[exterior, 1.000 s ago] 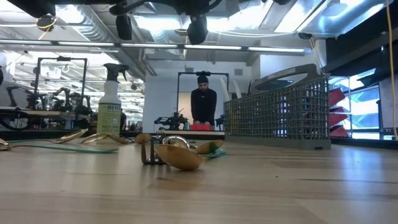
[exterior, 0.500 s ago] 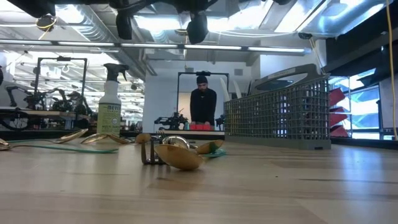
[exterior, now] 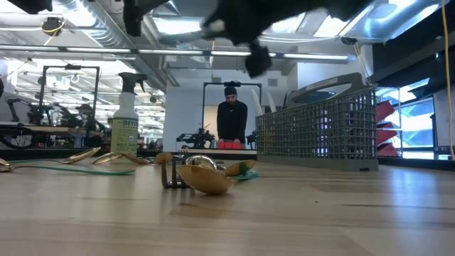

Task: Sort silverware
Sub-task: Put the yellow table knife into the silverware basket

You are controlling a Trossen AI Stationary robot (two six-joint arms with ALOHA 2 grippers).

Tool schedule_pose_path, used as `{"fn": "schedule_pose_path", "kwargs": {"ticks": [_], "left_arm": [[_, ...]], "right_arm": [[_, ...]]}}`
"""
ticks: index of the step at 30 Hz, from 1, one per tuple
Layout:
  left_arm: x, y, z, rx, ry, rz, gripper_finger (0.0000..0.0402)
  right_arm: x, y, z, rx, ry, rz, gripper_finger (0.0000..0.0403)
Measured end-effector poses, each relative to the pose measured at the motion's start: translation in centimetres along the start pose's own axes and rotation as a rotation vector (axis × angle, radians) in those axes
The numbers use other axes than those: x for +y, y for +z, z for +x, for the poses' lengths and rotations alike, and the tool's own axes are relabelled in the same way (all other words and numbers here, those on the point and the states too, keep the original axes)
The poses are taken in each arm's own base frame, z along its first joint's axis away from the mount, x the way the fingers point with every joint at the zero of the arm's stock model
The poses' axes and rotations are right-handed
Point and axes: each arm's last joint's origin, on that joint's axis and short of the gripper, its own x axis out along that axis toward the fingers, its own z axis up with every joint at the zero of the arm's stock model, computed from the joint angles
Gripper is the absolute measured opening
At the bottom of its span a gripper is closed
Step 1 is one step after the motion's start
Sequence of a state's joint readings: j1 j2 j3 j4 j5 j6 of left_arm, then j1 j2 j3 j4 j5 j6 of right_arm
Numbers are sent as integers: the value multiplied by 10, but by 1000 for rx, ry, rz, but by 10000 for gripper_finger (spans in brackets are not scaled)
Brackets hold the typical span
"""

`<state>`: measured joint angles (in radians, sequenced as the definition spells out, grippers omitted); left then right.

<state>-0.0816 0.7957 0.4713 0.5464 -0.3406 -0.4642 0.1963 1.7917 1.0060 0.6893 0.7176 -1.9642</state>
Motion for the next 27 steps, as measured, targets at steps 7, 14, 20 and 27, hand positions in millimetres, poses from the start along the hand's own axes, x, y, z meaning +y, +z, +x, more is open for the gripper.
{"fn": "schedule_pose_path", "kwargs": {"ticks": [7, 14, 20, 27], "left_arm": [[10, -7, -3, 90, 102, 22, 237], [8, -30, 8, 189, 96, 30, 237], [-2, -60, 16, 289, 35, 176, 237], [-23, -86, 16, 332, -111, 389, 237]], "right_arm": [[7, -57, -9, -10, -174, 495, 27], [-2, -138, 4, -67, -326, 1149, 31], [26, -186, 21, -21, -304, 1532, 28], [50, -219, 29, 116, -307, 1725, 28]]}}
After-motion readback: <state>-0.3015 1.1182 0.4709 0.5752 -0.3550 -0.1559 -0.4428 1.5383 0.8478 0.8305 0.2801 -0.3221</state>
